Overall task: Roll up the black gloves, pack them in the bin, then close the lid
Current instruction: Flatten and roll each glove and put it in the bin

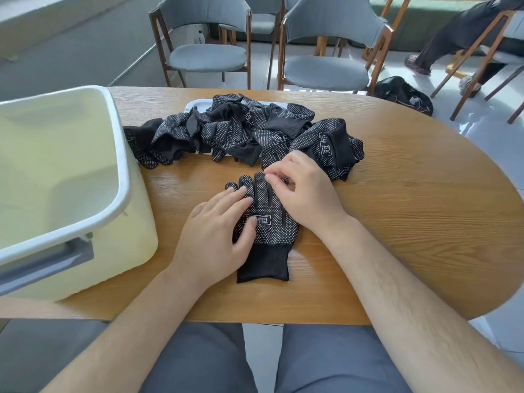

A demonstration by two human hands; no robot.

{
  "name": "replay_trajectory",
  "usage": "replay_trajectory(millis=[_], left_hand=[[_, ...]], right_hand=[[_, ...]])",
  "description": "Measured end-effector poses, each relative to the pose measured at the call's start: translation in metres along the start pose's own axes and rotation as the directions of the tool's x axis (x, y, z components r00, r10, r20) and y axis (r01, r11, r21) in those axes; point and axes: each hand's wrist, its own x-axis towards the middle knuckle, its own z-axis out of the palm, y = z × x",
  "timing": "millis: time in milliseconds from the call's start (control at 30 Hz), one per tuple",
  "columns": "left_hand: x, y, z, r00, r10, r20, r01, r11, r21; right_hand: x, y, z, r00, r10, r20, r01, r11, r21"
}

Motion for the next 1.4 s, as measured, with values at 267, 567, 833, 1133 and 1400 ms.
replay_trajectory(millis=[267, 567, 833, 1133, 1400], left_hand=[[0.011, -0.003, 0.004, 0.977, 0.028, 0.21, -0.036, 0.999, 0.033], [-0.015, -0.006, -0.013, 0.939, 0.343, 0.011, -0.336, 0.926, -0.174], [-0.023, -0.005, -0.014, 0.908, 0.412, 0.076, -0.392, 0.9, -0.191], [-0.022, -0.003, -0.008, 0.918, 0.386, -0.091, -0.396, 0.902, -0.17], [-0.024, -0.008, -0.008, 0.932, 0.361, -0.001, -0.355, 0.917, -0.182]], right_hand=[[-0.042, 0.004, -0.004, 0.985, 0.005, 0.172, 0.021, 0.988, -0.151], [-0.075, -0.007, -0.024, 0.994, 0.062, 0.095, -0.049, 0.99, -0.132], [-0.079, -0.011, -0.027, 0.999, -0.01, 0.035, 0.012, 0.997, -0.073], [-0.104, -0.025, -0.028, 0.96, -0.214, 0.18, 0.214, 0.977, 0.016], [-0.104, -0.018, -0.028, 0.973, -0.173, 0.154, 0.167, 0.985, 0.05]])
